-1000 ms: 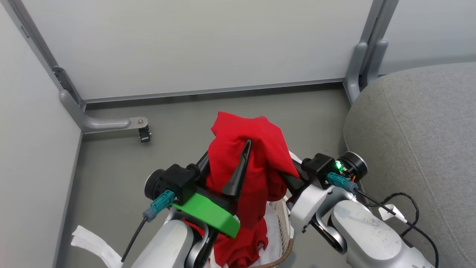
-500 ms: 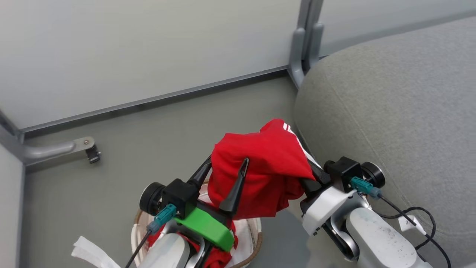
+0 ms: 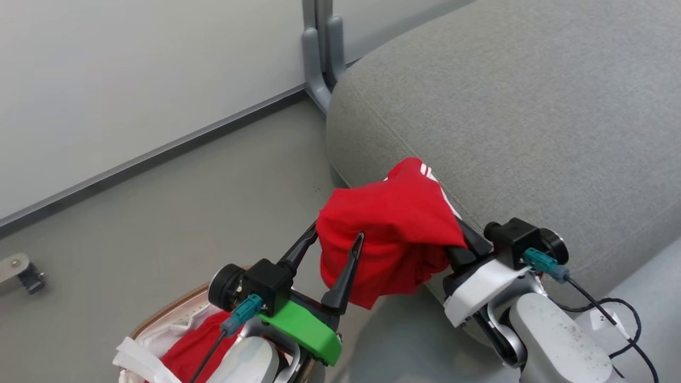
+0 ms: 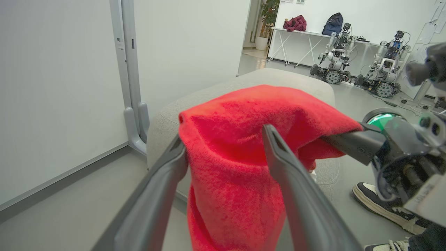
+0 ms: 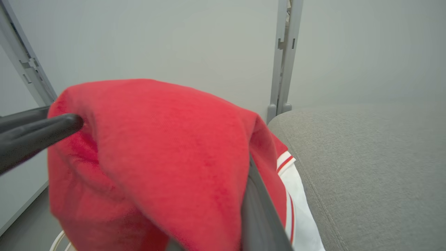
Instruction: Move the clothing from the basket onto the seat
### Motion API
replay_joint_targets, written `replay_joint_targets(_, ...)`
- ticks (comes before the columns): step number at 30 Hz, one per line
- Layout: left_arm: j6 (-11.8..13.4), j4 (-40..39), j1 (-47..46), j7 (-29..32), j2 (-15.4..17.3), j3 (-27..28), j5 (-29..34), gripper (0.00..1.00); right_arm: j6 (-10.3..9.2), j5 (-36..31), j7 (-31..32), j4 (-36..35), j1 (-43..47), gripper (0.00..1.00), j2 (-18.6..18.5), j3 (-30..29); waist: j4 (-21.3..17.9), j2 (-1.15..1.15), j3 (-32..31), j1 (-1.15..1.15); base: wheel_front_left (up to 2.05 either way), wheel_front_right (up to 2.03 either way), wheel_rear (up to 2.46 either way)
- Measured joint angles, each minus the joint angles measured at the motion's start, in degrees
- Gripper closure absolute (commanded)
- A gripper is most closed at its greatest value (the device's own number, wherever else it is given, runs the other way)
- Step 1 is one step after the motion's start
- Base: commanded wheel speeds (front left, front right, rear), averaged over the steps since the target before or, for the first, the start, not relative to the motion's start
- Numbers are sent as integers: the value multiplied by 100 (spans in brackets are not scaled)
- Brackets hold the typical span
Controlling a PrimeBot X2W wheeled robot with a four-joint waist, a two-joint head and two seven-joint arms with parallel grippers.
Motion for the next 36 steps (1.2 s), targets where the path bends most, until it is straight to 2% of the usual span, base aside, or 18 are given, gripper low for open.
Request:
replay_joint_targets(5,0,58,-127,0,8,-209,-56,0,0,-122,-1,-260,219,100,-4,-556,-325,0,134,0,0,0,0)
replay_joint_targets(18,0,120,-373,0,87,-453,-180,0,0,-434,0,-614,333,100,-14,-1204,-499,0,579,0,0,0,0)
replay_joint_targets(27,0,76,-376,0,323,-144,-19,0,0,-714,-1,4,-1195,100,-457,-1276,-488,0,1018,0,0,0,0)
replay_joint_targets(33,0,55,-593,0,457,-231,109,0,0,-811,1,799,-2227,100,-858,-1845,-348,0,1460,0,0,0,0)
replay_joint_targets(36,0,67,-760,0,515,-321,127,0,0,-1068,0,1020,-2705,100,-1105,-1901,-226,0,1707,1,0,0,0)
